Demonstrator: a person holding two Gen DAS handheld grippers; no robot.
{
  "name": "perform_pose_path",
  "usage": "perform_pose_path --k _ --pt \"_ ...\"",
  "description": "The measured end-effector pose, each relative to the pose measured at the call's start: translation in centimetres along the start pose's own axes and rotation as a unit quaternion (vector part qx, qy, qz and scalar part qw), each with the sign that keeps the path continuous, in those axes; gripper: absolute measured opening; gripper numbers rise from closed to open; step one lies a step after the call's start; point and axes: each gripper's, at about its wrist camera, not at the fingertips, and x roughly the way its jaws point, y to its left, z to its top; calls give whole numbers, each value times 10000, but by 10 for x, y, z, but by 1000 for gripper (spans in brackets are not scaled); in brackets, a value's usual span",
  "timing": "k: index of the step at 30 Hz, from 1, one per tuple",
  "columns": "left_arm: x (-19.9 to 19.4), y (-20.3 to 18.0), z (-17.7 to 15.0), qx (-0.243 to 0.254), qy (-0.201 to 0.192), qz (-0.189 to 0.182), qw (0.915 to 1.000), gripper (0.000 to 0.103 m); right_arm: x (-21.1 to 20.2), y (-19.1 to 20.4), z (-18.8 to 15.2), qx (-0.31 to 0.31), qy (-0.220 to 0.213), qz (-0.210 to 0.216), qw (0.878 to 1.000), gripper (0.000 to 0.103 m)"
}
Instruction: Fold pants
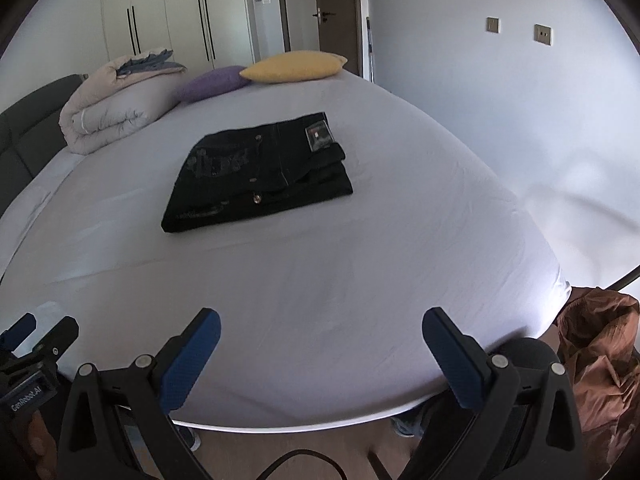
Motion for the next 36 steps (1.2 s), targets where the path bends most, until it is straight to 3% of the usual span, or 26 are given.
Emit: perform_pose_path --k 36 --pt "13 -16 -13 210 110 60 9997 103 7 12 -9 -172 148 -19 9997 103"
